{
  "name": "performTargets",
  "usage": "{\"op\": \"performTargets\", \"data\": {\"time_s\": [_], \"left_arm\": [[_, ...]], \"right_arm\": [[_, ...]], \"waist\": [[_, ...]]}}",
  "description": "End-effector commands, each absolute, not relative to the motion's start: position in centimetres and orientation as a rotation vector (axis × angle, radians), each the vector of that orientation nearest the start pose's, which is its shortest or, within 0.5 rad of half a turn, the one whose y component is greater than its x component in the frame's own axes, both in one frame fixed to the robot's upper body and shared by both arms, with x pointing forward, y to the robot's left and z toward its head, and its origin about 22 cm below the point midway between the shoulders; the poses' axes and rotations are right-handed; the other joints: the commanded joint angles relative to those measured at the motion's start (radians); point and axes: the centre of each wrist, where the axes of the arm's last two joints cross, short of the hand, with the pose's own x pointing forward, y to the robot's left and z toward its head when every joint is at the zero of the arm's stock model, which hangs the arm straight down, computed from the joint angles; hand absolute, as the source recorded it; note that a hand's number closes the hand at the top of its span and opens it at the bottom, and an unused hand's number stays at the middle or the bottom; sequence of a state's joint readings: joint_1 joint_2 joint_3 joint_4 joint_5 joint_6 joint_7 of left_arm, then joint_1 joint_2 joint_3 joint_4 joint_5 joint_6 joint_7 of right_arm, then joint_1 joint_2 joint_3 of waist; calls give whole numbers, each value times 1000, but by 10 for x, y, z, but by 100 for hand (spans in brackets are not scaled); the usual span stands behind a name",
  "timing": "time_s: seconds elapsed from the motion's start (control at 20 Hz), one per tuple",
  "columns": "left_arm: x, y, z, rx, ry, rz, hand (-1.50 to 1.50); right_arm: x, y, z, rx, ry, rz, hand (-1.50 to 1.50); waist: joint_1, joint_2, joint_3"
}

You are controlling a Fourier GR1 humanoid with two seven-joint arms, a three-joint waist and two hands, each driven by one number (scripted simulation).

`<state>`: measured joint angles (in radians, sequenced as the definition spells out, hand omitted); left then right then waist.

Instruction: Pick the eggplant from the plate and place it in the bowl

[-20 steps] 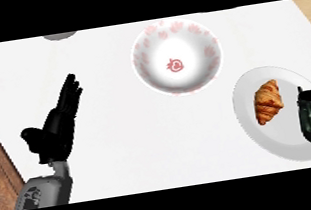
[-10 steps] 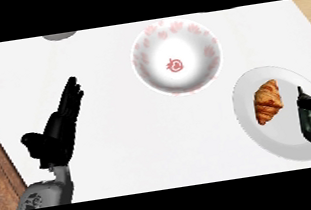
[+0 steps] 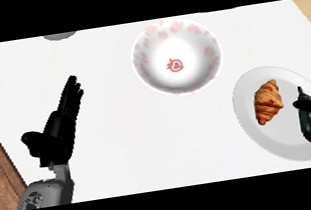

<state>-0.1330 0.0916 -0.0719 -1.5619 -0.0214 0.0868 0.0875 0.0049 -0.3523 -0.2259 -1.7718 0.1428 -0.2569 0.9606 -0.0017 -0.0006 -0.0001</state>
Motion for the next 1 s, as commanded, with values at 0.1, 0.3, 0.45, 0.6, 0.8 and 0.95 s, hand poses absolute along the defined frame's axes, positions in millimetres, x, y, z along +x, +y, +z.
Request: {"op": "performTargets", "data": {"time_s": [0.1, 0.3, 0.45, 0.6, 0.8, 0.95], "left_arm": [[268, 222, 22, 64, -1592, -111, 0], [272, 244, 23, 54, -1599, -114, 0], [281, 224, 27, 60, -1592, -119, 0], [272, 238, 22, 89, -1601, -90, 0], [273, 212, 25, 65, -1597, -110, 0], [285, 215, 26, 73, -1582, -119, 0]], "right_arm": [[231, -342, 71, -581, -850, -333, -150], [228, -354, 43, -577, -853, -363, -150], [240, -335, 44, -572, -857, -346, -150], [225, -325, 19, -586, -852, -351, -150], [247, -351, 19, -655, -763, -309, -150], [234, -349, 8, -675, -701, -255, -150]], "waist": [[1, 0, 0], [1, 1, 0], [1, 1, 0], [1, 1, 0], [3, 1, 0], [0, 1, 0]]}}
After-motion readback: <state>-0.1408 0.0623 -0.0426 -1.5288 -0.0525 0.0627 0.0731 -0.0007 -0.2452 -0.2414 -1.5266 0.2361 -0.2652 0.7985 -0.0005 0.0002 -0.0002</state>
